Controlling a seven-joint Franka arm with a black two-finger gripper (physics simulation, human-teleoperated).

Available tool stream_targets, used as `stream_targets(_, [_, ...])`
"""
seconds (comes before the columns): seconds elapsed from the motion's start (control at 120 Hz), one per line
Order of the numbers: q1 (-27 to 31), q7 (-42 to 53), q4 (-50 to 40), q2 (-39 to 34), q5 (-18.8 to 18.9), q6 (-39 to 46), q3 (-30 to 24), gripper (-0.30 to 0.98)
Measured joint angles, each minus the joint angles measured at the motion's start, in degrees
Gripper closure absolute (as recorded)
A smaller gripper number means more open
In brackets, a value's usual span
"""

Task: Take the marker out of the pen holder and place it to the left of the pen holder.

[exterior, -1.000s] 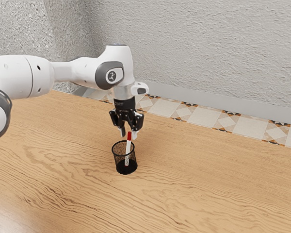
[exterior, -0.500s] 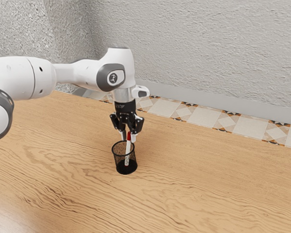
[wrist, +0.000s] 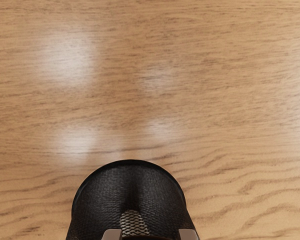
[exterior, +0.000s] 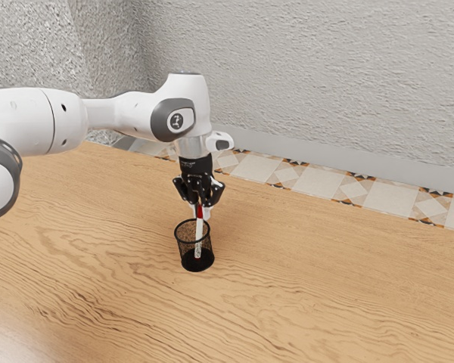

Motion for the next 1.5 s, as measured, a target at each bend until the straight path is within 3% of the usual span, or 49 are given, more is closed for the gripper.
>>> stream_targets(0.367, [-0.09, -0.12, -0.52, -1.92, 0.25, 0.01, 0.10, 0.70])
stream_targets(0.833, [0.62, -0.14, -2.91, -13.38, 1.46, -4.91, 5.74, 0.72])
stream_targets(1.3, [1.14, -0.10, -1.14, -6.64, 9.00, -23.76, 8.41, 0.73])
stream_targets(1.5, [1.17, -0.10, -0.22, -1.80, 10.51, -27.87, 10.24, 0.72])
